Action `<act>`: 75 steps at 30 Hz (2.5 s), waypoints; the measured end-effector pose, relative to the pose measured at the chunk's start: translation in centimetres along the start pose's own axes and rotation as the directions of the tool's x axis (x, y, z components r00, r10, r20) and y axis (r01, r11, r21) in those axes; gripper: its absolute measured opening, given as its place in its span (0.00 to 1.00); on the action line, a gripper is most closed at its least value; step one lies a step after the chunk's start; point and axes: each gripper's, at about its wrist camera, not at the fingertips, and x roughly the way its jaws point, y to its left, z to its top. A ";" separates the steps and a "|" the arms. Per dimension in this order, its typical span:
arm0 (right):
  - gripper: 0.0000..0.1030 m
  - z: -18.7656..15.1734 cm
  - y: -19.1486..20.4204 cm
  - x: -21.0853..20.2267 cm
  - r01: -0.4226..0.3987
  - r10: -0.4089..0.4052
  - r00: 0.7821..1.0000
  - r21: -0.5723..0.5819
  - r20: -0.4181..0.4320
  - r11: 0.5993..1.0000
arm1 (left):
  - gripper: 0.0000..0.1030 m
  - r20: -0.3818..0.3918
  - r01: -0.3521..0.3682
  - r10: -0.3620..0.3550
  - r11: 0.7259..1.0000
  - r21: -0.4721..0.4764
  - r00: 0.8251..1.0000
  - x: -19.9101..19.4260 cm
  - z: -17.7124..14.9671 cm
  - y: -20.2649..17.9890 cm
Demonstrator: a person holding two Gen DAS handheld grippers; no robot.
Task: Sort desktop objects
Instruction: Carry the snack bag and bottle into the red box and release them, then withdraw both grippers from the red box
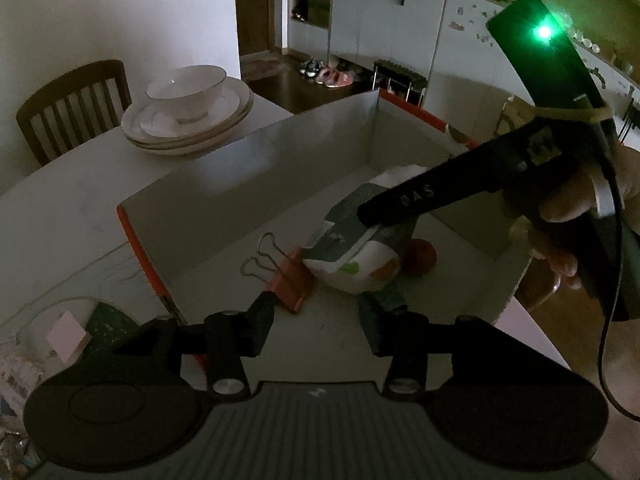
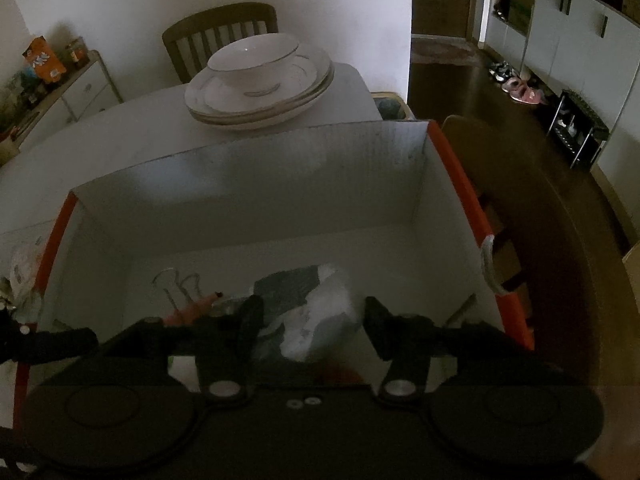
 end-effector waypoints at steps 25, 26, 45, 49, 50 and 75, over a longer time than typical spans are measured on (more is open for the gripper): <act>0.77 -2.2 0.4 -8.2 -0.035 0.042 0.989 -0.049 0.140 0.998 | 0.63 0.126 0.007 -0.004 1.000 -0.024 0.992 -5.3 -0.7 0.0; 0.78 -2.4 0.7 -8.4 -0.036 0.044 0.988 -0.057 0.145 0.998 | 0.66 0.129 0.008 -0.005 1.000 -0.025 0.992 -5.6 -0.8 0.1; 0.91 -5.1 7.4 -11.8 -0.042 0.070 0.969 -0.122 0.236 0.992 | 0.83 0.205 -0.029 0.034 0.999 -0.028 0.978 -11.1 -4.4 3.2; 0.92 -5.6 9.2 -12.2 -0.058 0.086 0.965 -0.118 0.246 0.991 | 0.94 0.219 -0.046 0.055 0.998 -0.048 0.974 -12.5 -5.7 4.9; 0.92 -5.7 9.9 -12.1 -0.060 0.088 0.965 -0.117 0.248 0.991 | 0.97 0.225 -0.052 0.063 0.997 -0.053 0.972 -12.9 -6.1 5.4; 0.92 -5.7 23.9 -9.8 -0.100 0.129 0.963 -0.130 0.237 0.986 | 0.98 0.199 -0.137 0.171 0.975 -0.176 0.965 -18.6 -14.3 20.7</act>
